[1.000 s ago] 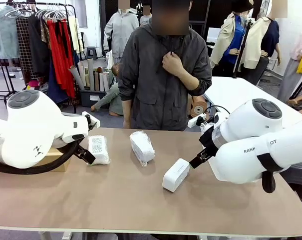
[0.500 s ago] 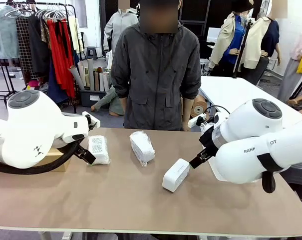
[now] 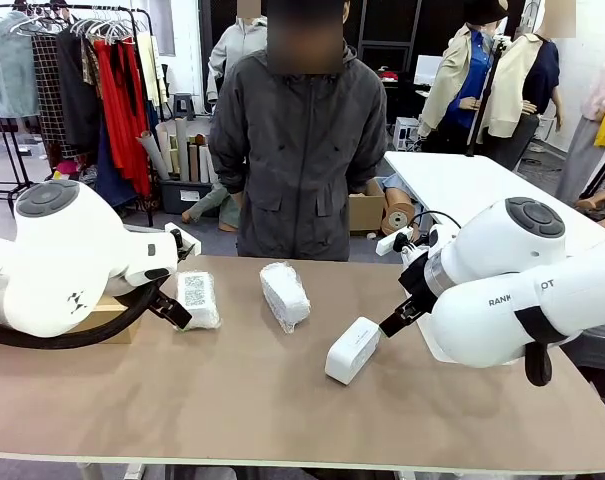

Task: Separate and place wrapped and unwrapped clocks.
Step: Pick up the Digital clock indicated by the person.

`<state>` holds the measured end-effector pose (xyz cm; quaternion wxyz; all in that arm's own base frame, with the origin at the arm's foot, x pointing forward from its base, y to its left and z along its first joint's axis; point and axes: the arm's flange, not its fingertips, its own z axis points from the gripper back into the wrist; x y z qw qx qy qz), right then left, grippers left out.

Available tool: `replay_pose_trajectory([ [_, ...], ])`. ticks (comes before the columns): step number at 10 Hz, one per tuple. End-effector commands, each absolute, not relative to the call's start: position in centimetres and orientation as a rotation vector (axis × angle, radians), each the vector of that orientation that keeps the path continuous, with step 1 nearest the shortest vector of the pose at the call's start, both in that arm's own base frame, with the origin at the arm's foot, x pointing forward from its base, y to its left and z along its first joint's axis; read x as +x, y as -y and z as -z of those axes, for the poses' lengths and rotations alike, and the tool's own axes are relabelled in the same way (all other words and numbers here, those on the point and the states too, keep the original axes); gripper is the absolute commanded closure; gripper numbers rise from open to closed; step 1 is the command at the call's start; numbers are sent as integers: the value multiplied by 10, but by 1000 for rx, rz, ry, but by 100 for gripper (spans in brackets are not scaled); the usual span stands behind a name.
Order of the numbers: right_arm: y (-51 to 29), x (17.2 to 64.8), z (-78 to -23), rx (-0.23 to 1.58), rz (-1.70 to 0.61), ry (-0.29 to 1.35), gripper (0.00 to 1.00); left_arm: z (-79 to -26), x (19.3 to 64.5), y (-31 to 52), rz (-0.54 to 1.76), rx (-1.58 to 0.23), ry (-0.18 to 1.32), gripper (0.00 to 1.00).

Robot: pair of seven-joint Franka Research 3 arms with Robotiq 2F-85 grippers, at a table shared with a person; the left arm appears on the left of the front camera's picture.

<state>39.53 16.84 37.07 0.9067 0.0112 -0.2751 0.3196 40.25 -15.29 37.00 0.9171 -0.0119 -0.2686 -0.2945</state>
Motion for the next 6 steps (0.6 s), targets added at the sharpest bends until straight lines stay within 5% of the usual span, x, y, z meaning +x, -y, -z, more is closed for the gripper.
replay_pose_trajectory([
  [1, -168, 395, -371, 23, -659, 568, 0, -370, 403, 152, 604, -25, 553, 0],
  [6, -168, 395, -371, 23, -659, 568, 0, -370, 403, 152, 604, -25, 553, 0],
])
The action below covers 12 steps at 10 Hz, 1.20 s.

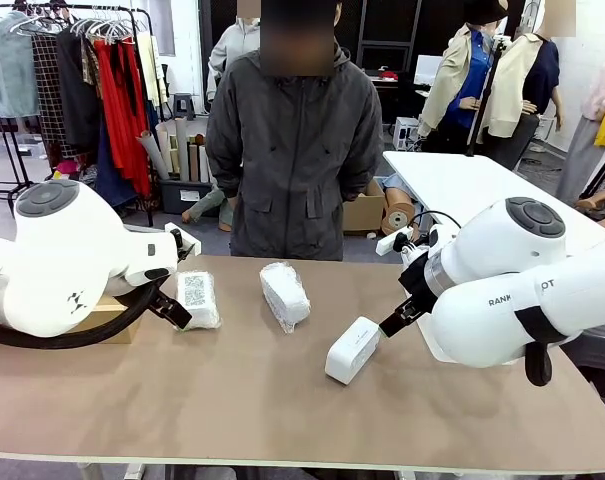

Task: Separate and place wrapped and unwrapped clocks.
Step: Pick up the Digital clock indicated by the person.

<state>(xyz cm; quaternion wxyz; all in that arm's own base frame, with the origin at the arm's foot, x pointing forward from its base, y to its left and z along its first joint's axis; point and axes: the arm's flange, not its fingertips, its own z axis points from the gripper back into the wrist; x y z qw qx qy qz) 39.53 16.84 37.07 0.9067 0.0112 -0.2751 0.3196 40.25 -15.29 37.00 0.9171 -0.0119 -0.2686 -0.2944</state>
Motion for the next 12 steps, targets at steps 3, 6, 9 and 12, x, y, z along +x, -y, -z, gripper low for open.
replay_pose_trajectory([
  [3, -168, 395, -371, 23, -660, 568, 0, -370, 402, 153, 606, -25, 553, 0],
  [6, -170, 388, -384, 124, -721, 518, 0, -395, 398, 155, 700, -59, 443, 0],
  [9, -169, 383, -406, 216, -794, 467, 0, -422, 394, 148, 800, -174, 399, 0],
  [12, -164, 397, -440, 321, -946, 440, 0, -451, 406, 129, 1042, -303, 494, 0],
])
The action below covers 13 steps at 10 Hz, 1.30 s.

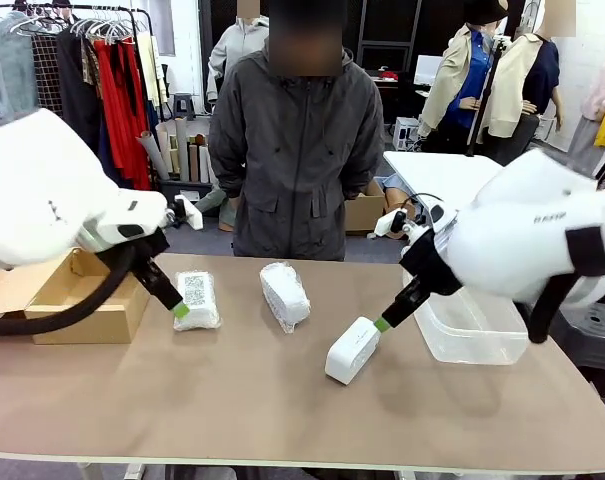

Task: Separate and place wrapped and unwrapped clocks.
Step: Pick up the Digital clock indicated by the person.

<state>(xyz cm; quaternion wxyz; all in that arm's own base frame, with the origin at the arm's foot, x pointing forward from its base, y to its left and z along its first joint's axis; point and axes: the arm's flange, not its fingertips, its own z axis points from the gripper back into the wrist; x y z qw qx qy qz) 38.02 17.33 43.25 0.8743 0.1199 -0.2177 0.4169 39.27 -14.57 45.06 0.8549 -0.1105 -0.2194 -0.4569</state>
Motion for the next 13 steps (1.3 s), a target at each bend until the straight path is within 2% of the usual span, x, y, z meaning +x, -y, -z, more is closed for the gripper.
replay_pose_trajectory([
  [1, -160, 403, -448, 362, -1023, 442, 0, -458, 410, 123, 1118, -348, 551, 0],
  [4, -142, 424, -466, 457, -1199, 499, 0, -468, 421, 113, 1353, -289, 690, 0],
  [6, -133, 435, -468, 478, -1281, 573, 0, -469, 426, 111, 1454, -293, 731, 0],
  [8, -128, 443, -467, 471, -1278, 652, 0, -476, 432, 111, 1398, -314, 758, 0],
  [9, -131, 427, -474, 446, -1262, 577, 0, -476, 417, 115, 1439, -264, 725, 0],
  [13, -131, 427, -474, 446, -1262, 577, 0, -476, 417, 115, 1439, -264, 725, 0],
])
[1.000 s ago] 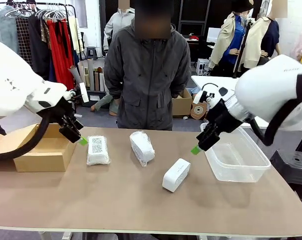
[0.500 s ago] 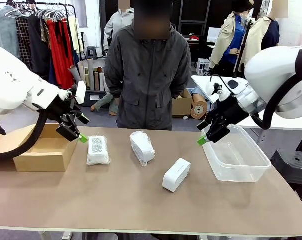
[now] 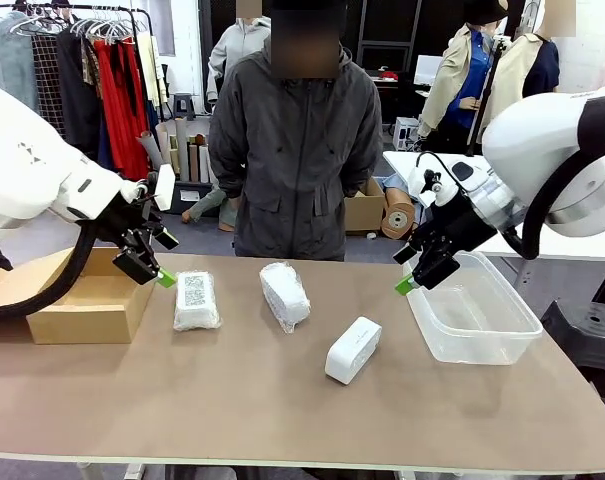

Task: Separate and place wrapped and unwrapped clocks.
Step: Pick up the Digital clock indicated by the person.

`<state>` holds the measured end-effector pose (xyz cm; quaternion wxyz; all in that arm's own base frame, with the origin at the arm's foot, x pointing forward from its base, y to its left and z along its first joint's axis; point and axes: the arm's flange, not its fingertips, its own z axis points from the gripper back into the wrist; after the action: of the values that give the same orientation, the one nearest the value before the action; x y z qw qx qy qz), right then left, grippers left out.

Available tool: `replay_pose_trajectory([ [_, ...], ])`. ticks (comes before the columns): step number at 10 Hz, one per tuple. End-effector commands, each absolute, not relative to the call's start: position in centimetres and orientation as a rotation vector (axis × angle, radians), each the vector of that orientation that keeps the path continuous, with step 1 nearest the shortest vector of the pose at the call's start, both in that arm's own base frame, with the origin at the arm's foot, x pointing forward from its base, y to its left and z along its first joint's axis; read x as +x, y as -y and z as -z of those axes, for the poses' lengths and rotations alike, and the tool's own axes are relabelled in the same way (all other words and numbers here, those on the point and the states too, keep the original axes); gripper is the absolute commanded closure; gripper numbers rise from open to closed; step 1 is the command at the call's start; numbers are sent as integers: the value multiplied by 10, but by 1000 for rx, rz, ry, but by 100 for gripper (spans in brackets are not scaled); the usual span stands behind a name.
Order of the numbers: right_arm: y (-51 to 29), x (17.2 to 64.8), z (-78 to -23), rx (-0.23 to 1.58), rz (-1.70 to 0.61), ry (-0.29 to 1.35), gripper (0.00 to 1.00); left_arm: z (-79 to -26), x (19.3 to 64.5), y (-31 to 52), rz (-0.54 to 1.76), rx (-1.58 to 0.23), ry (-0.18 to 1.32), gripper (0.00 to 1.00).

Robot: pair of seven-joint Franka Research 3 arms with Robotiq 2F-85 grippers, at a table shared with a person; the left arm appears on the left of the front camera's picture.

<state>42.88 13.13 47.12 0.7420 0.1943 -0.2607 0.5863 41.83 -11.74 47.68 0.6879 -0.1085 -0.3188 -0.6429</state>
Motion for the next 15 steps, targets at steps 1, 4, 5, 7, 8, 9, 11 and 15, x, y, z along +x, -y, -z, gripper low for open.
replay_pose_trajectory([
  [1, -131, 427, -474, 446, -1262, 577, 0, -477, 419, 117, 1437, -246, 716, 0],
  [4, -122, 443, -487, 451, -1344, 599, 0, -493, 430, 103, 1483, -370, 626, 0],
  [5, -118, 449, -492, 445, -1383, 611, 0, -496, 435, 96, 1487, -403, 614, 0],
  [7, -113, 456, -506, 448, -1457, 602, 0, -504, 442, 86, 1491, -458, 632, 0],
  [8, -109, 460, -512, 438, -1474, 604, 0, -508, 446, 81, 1498, -484, 644, 0],
  [9, -105, 464, -517, 454, -1494, 596, 0, -509, 449, 78, 1505, -502, 645, 0],
  [11, -97, 471, -525, 461, -1506, 607, 0, -513, 452, 68, 1540, -515, 663, 0],
  [15, -84, 483, -533, 493, -1498, 626, 0, -516, 456, 54, 1559, -503, 711, 0],
])
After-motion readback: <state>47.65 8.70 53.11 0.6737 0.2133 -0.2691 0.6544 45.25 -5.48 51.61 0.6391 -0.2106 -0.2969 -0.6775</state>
